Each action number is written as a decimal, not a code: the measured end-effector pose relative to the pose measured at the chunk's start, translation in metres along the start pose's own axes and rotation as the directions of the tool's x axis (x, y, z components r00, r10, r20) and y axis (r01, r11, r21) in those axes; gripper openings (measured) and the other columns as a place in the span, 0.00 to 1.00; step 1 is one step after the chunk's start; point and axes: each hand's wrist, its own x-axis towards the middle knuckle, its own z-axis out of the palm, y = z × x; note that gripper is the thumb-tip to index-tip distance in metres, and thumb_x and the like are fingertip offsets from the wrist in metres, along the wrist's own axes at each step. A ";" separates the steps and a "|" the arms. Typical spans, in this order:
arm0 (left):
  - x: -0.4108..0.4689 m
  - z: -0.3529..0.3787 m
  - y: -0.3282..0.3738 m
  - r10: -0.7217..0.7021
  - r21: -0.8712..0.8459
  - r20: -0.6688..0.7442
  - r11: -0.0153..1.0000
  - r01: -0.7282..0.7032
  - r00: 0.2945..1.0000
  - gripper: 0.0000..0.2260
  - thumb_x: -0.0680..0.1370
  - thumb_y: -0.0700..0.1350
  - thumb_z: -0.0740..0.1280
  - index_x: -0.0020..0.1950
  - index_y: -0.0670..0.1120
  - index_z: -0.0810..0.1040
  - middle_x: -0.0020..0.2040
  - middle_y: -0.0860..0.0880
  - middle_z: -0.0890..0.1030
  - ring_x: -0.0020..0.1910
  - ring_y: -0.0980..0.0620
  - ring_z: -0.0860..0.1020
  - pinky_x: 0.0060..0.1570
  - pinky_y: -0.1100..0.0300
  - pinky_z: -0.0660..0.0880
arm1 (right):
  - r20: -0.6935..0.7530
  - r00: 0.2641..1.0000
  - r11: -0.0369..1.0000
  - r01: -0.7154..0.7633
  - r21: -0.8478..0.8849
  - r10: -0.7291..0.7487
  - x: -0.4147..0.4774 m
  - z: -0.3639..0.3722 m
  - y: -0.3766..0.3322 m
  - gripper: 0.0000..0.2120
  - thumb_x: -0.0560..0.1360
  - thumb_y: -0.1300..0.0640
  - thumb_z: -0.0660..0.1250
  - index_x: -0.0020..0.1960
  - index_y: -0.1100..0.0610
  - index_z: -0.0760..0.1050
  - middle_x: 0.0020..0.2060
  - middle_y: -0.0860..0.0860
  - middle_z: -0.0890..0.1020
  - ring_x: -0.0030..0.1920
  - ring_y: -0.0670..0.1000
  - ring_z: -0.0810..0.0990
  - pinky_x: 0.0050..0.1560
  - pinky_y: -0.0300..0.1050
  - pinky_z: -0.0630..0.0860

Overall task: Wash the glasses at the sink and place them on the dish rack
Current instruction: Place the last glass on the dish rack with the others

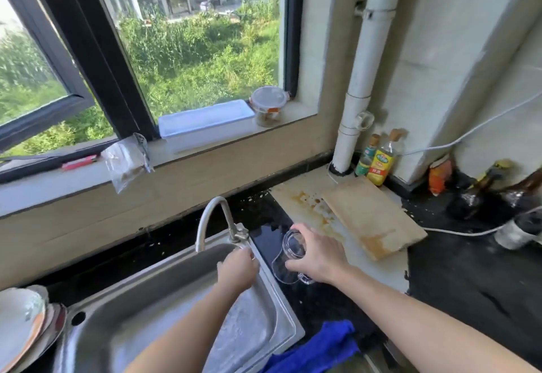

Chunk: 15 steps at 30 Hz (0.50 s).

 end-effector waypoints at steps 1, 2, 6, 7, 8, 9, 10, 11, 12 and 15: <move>-0.003 -0.001 0.020 0.058 0.049 -0.005 0.997 -0.058 0.998 0.07 0.76 0.46 0.56 0.44 0.46 0.73 0.47 0.48 0.78 0.49 0.44 0.76 0.50 0.52 0.70 | -0.018 1.000 1.000 -0.023 -0.003 0.023 -0.010 -0.010 0.013 0.35 0.63 0.40 0.70 0.68 0.39 0.63 0.56 0.46 0.79 0.53 0.54 0.79 0.47 0.44 0.72; -0.007 0.000 0.040 0.120 0.089 -0.012 0.989 -0.118 0.993 0.09 0.77 0.46 0.57 0.48 0.46 0.74 0.50 0.47 0.79 0.52 0.44 0.77 0.51 0.52 0.69 | -0.037 0.998 0.999 -0.043 -0.007 0.043 -0.022 -0.020 0.027 0.35 0.63 0.39 0.70 0.68 0.40 0.63 0.56 0.46 0.79 0.53 0.54 0.79 0.46 0.45 0.72; -0.038 0.018 0.127 0.355 0.187 -0.012 0.919 -0.346 0.935 0.10 0.78 0.47 0.56 0.50 0.46 0.75 0.53 0.45 0.79 0.52 0.42 0.77 0.54 0.51 0.69 | -0.114 0.983 0.990 -0.141 0.014 0.141 -0.086 -0.059 0.092 0.36 0.61 0.39 0.69 0.67 0.41 0.63 0.56 0.47 0.78 0.53 0.54 0.78 0.47 0.45 0.72; -0.049 0.026 0.149 0.406 0.198 0.007 0.895 -0.400 0.914 0.11 0.79 0.48 0.56 0.51 0.46 0.76 0.53 0.46 0.79 0.52 0.42 0.77 0.53 0.51 0.68 | -0.140 0.974 0.984 -0.176 0.028 0.178 -0.105 -0.067 0.111 0.36 0.61 0.40 0.70 0.67 0.41 0.63 0.56 0.46 0.77 0.54 0.53 0.78 0.48 0.45 0.73; -0.061 0.036 0.172 0.452 0.198 0.032 0.871 -0.449 0.891 0.11 0.79 0.48 0.56 0.53 0.46 0.76 0.54 0.46 0.79 0.53 0.42 0.77 0.53 0.51 0.68 | -0.171 0.961 0.976 -0.212 0.041 0.216 -0.127 -0.074 0.130 0.36 0.61 0.39 0.69 0.67 0.40 0.63 0.56 0.46 0.77 0.54 0.53 0.78 0.50 0.46 0.73; -0.076 0.046 0.195 0.491 0.192 0.060 0.849 -0.493 0.869 0.12 0.79 0.48 0.56 0.55 0.46 0.76 0.55 0.46 0.79 0.53 0.42 0.77 0.52 0.52 0.68 | -0.199 0.947 0.968 -0.247 0.054 0.253 -0.151 -0.081 0.149 0.36 0.60 0.38 0.69 0.66 0.40 0.63 0.55 0.46 0.77 0.55 0.54 0.79 0.52 0.47 0.74; -0.091 0.059 0.217 0.527 0.186 0.087 0.825 -0.534 0.845 0.12 0.80 0.48 0.56 0.56 0.46 0.76 0.56 0.45 0.79 0.54 0.43 0.77 0.52 0.53 0.69 | -0.219 0.930 0.955 -0.287 0.067 0.295 -0.176 -0.088 0.168 0.35 0.60 0.38 0.68 0.65 0.39 0.63 0.55 0.46 0.76 0.54 0.54 0.79 0.53 0.48 0.74; -0.107 0.072 0.239 0.560 0.178 0.111 0.802 -0.571 0.821 0.12 0.80 0.47 0.56 0.57 0.46 0.76 0.57 0.45 0.79 0.54 0.42 0.77 0.51 0.54 0.70 | -0.237 0.911 0.941 -0.329 0.080 0.339 -0.202 -0.093 0.188 0.35 0.60 0.37 0.68 0.65 0.39 0.63 0.55 0.47 0.76 0.54 0.55 0.79 0.53 0.49 0.75; -0.124 0.087 0.261 0.597 0.168 0.132 0.774 -0.611 0.792 0.12 0.80 0.47 0.56 0.57 0.46 0.76 0.57 0.45 0.79 0.55 0.42 0.77 0.51 0.54 0.71 | -0.255 0.887 0.923 -0.374 0.093 0.385 -0.228 -0.098 0.208 0.34 0.60 0.38 0.68 0.64 0.39 0.64 0.55 0.47 0.77 0.53 0.55 0.79 0.53 0.50 0.75; -0.177 0.136 0.324 0.712 0.177 0.187 0.653 -0.736 0.677 0.11 0.80 0.49 0.57 0.55 0.48 0.77 0.55 0.46 0.79 0.56 0.44 0.78 0.55 0.52 0.74 | -0.298 0.797 0.849 -0.512 0.129 0.526 -0.311 -0.107 0.264 0.33 0.61 0.39 0.69 0.64 0.39 0.64 0.55 0.47 0.77 0.53 0.56 0.80 0.52 0.48 0.75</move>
